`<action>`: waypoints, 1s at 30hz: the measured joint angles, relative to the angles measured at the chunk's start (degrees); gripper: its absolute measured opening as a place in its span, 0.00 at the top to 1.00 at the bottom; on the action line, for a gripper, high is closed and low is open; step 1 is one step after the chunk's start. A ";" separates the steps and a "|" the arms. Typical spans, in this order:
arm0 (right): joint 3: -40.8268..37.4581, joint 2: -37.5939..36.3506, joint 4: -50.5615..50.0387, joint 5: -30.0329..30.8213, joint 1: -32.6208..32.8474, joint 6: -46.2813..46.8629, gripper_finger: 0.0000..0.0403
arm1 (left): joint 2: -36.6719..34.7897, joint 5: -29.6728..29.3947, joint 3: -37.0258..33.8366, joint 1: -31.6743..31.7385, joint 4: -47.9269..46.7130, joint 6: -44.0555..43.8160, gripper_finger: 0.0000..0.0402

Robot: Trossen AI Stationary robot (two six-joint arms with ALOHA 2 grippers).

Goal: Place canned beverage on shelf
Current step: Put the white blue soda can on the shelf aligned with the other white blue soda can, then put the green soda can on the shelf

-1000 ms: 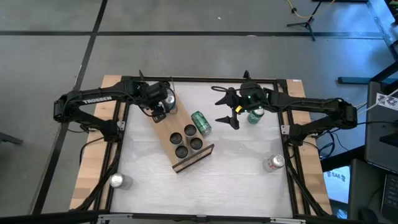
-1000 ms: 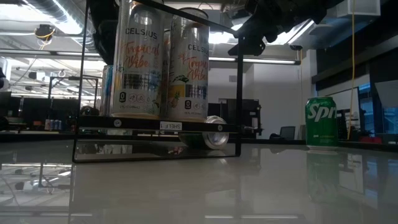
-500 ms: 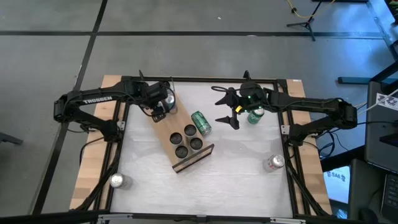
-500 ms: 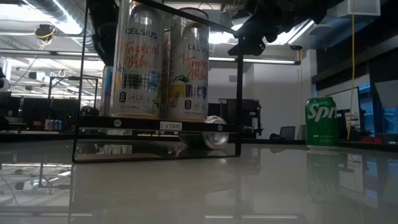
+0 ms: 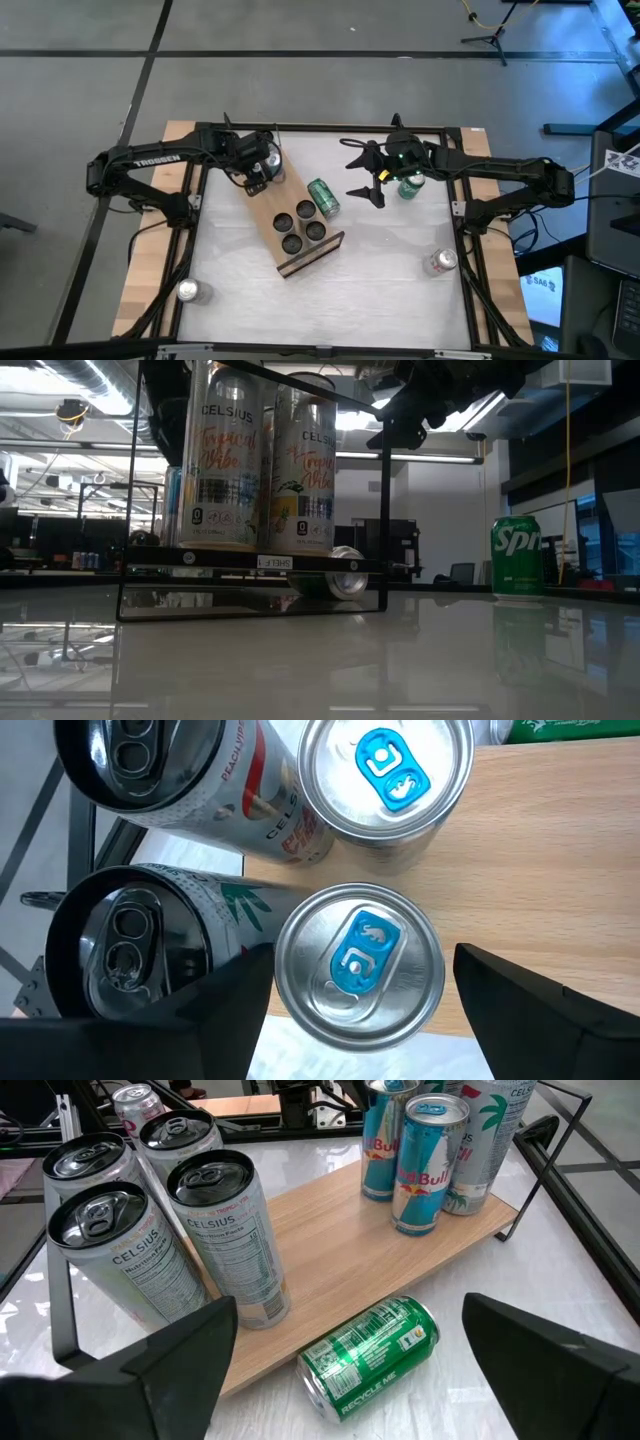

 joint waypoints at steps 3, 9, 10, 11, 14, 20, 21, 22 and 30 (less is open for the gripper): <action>0.00 0.00 -0.01 0.00 -0.01 -0.01 0.06 | 0.00 0.00 0.00 0.00 0.01 -0.04 0.26; 0.00 0.00 -0.02 0.01 0.00 -0.01 0.06 | 0.00 0.00 0.00 0.00 0.02 -1.43 0.26; 0.00 -0.01 0.00 0.00 0.00 0.00 0.06 | 0.00 0.00 0.00 0.00 0.02 -1.46 0.26; 0.00 -0.01 0.00 0.00 0.01 -0.01 0.06 | -0.03 0.00 0.00 0.00 0.02 -1.46 0.26; 0.00 -0.01 -0.02 0.00 -0.01 0.02 0.06 | -0.44 0.00 0.00 0.00 0.02 -1.46 0.26; 0.00 -0.01 0.01 0.00 -0.01 0.00 0.06 | -3.02 0.00 0.00 0.00 0.00 -1.53 0.26; 0.00 0.00 0.01 0.01 -0.01 0.00 0.06 | -3.59 0.03 0.00 0.00 0.00 -1.57 0.26; 0.00 -0.01 0.01 0.02 -0.01 -0.01 0.06 | -4.17 0.24 0.00 0.00 0.00 -1.57 0.26; 0.00 -0.01 0.05 0.02 0.01 -0.01 0.06 | -9.35 0.79 0.00 0.00 0.15 -1.66 0.26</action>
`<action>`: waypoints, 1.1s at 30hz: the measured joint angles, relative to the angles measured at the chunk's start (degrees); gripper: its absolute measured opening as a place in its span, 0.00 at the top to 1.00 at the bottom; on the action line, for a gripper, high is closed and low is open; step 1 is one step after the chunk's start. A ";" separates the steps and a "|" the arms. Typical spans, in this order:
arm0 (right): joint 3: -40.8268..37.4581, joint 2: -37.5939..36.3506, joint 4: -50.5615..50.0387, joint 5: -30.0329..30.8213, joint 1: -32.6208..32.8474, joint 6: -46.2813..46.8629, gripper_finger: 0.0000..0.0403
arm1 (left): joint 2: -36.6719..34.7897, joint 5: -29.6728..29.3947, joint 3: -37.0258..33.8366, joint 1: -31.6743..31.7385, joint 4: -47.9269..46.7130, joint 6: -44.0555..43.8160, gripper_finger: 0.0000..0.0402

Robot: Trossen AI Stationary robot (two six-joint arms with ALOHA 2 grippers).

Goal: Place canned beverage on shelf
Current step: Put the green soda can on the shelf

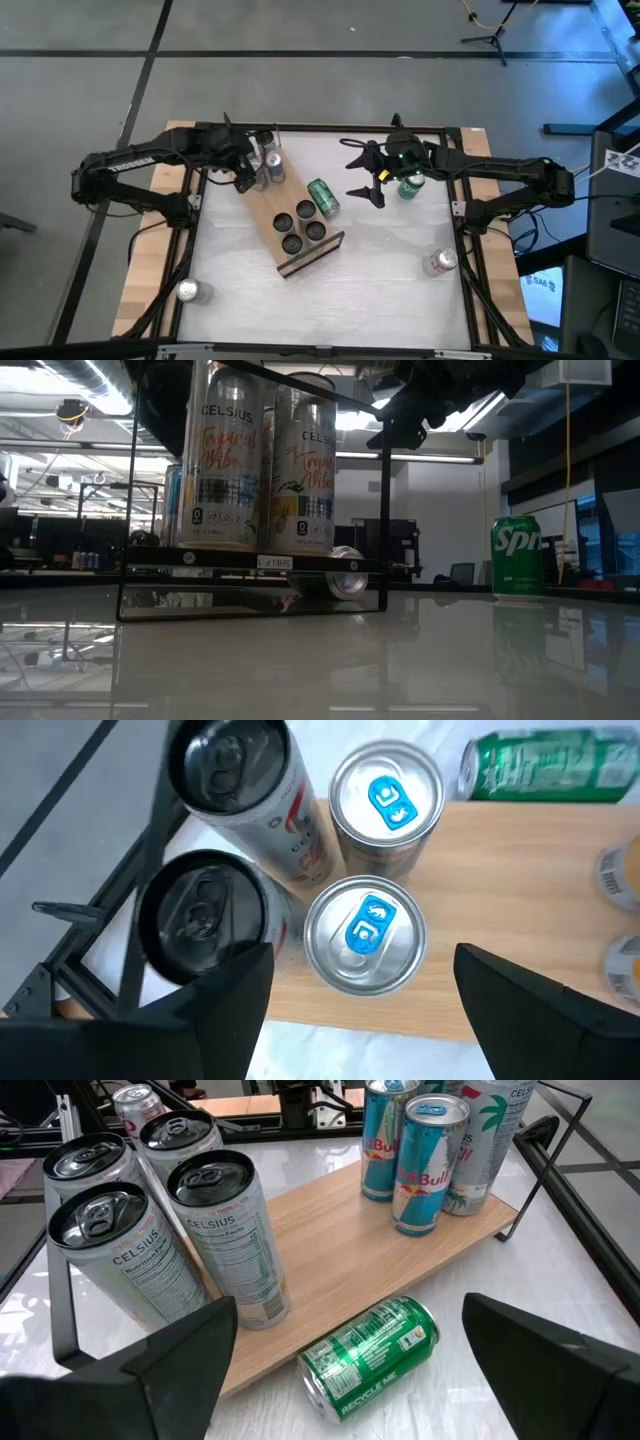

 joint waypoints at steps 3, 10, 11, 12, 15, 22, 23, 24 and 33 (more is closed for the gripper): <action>0.00 0.01 -0.01 -0.01 -0.01 0.00 0.06 | -2.08 0.08 0.00 -0.02 0.01 0.04 0.26; 0.00 0.00 -0.02 0.00 -0.02 0.00 0.06 | -6.11 4.24 0.02 -0.57 -0.04 0.80 0.26; 0.00 0.00 -0.02 0.00 0.00 0.00 0.06 | -6.52 5.55 0.02 -0.59 -0.04 0.89 0.26; 0.00 0.00 -0.02 0.00 0.00 0.00 0.06 | -6.96 7.08 0.02 -0.59 -0.06 0.90 0.26; 0.00 0.01 -0.02 0.00 -0.02 0.02 0.06 | -8.04 11.79 0.02 -0.57 -0.09 0.30 0.26; 0.00 0.01 0.17 -0.02 -0.02 0.02 0.06 | -9.84 14.50 0.02 -2.03 -0.13 0.22 0.26; 0.00 0.00 0.25 0.00 -0.02 0.02 0.06 | -10.15 14.43 0.02 -2.59 -0.12 0.22 0.26; 0.00 0.00 0.24 0.00 -0.02 0.02 0.06 | -10.51 14.19 0.02 -3.26 -0.11 0.22 0.26; 0.00 0.01 0.38 0.51 -0.02 0.02 0.06 | -12.68 5.10 0.02 -9.23 4.74 3.43 0.26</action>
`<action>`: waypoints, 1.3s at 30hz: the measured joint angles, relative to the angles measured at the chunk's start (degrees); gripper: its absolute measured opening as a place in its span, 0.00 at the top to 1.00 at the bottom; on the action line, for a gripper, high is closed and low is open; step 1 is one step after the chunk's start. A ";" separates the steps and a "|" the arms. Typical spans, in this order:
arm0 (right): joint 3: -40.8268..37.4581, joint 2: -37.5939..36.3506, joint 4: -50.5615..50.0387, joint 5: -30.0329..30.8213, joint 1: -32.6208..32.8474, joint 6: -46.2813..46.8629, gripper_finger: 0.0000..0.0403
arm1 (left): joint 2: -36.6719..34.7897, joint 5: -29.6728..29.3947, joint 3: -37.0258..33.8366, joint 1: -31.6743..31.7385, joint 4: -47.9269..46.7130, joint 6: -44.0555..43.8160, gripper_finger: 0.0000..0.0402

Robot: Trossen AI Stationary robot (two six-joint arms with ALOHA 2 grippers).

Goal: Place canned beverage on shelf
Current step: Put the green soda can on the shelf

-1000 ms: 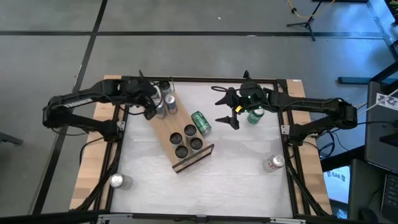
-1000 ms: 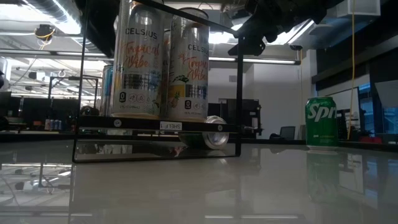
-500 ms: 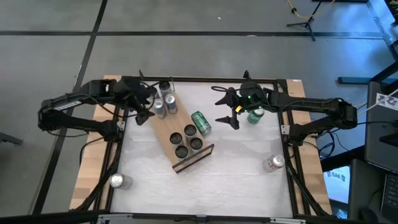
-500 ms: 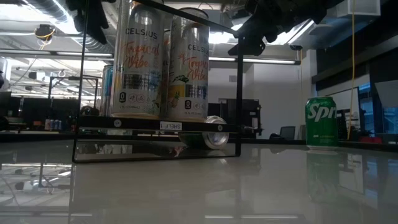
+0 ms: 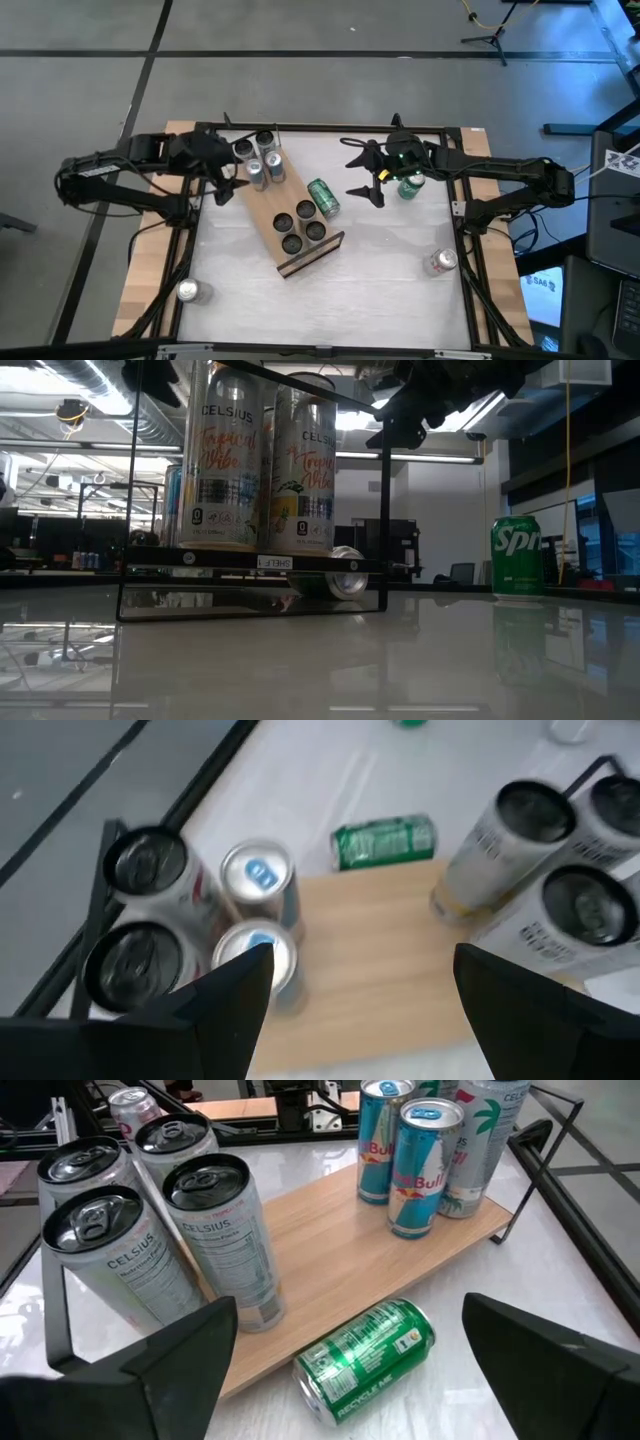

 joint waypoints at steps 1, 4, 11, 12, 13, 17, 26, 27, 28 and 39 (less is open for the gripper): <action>0.00 -0.01 0.00 0.15 0.02 0.00 0.06 | 0.02 -0.03 0.02 -0.41 0.67 0.06 0.26; 0.00 -0.01 0.00 1.23 0.02 0.00 0.04 | 0.11 -0.29 0.02 -1.23 2.11 0.18 0.26; 0.00 -0.01 0.00 4.06 0.02 0.04 0.02 | 0.26 -2.64 0.03 -2.85 4.82 0.13 0.26; 0.00 -0.01 0.00 4.43 0.02 0.20 0.01 | 0.28 -2.65 0.04 -3.01 4.82 -0.02 0.26; 0.00 -0.01 0.00 4.57 0.02 0.29 0.01 | 0.29 -2.65 0.04 -3.18 4.81 -0.20 0.26; 0.00 -0.01 -0.11 3.98 0.01 0.35 0.02 | 0.28 -2.67 0.04 -3.85 4.85 -1.27 0.26; 0.00 -0.01 0.30 -1.80 0.05 5.69 0.03 | 0.28 -2.67 0.04 -4.81 5.03 -3.06 0.26; 0.00 0.00 0.32 -1.15 0.04 7.64 0.03 | 0.28 -2.67 0.04 -4.80 5.03 -3.07 0.26; 0.00 -0.01 0.29 -0.15 0.04 9.58 0.03 | 0.28 -2.67 0.04 -4.80 5.03 -3.18 0.26; 0.17 4.32 -0.08 10.91 0.87 23.61 0.03 | 0.30 -2.67 0.04 -4.80 5.73 -3.28 0.26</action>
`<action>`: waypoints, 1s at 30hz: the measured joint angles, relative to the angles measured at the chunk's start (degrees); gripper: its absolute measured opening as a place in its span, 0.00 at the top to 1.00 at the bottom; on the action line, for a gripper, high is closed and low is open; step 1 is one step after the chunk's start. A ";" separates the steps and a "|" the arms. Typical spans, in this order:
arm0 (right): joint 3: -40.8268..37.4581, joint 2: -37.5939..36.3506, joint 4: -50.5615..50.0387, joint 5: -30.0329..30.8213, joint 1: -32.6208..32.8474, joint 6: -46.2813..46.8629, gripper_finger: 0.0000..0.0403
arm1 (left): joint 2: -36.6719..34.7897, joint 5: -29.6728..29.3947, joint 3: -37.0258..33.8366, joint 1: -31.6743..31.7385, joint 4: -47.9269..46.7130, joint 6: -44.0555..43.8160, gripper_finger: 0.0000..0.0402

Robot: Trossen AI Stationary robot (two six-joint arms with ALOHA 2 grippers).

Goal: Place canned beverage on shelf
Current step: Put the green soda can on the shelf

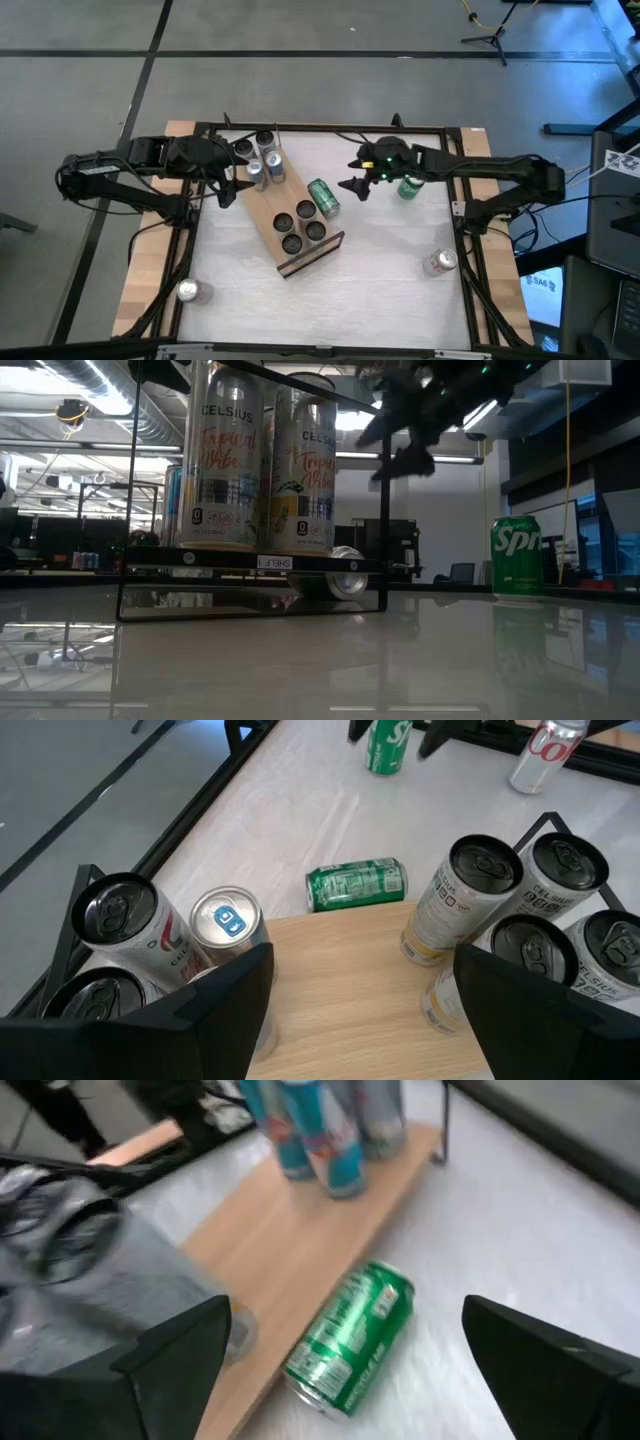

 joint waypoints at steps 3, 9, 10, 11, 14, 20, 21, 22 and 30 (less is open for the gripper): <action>0.00 3.42 -0.06 0.01 -0.15 2.46 0.03 | -0.02 -0.01 0.00 0.04 0.20 0.00 0.26; 0.00 9.45 0.24 0.01 -0.13 4.57 0.03 | -0.02 -0.02 0.00 0.04 0.16 -0.01 0.26; 0.00 10.16 0.34 0.01 -0.13 4.98 0.03 | -0.02 -0.02 0.00 0.04 0.15 0.00 0.26; 0.00 10.87 0.32 -0.01 -0.13 5.20 0.03 | -0.02 -0.02 0.00 0.04 0.15 -0.02 0.26; 0.00 12.62 0.41 -0.01 -0.10 5.37 0.03 | -0.02 -0.02 0.00 0.04 0.14 0.00 0.26; 0.00 15.42 2.52 -0.01 -0.06 7.93 0.03 | -0.02 -0.02 0.00 0.04 0.11 -0.02 0.26; 0.00 15.88 3.06 -0.01 -0.06 7.95 0.03 | -0.02 -0.02 0.00 0.04 0.11 -0.02 0.26; 0.00 16.38 3.73 -0.01 -0.04 7.97 0.03 | -0.02 -0.02 0.00 0.04 0.11 -0.02 0.26; 0.00 19.80 7.96 2.52 3.38 8.04 0.03 | -0.02 -0.02 0.00 0.04 0.09 -0.02 0.26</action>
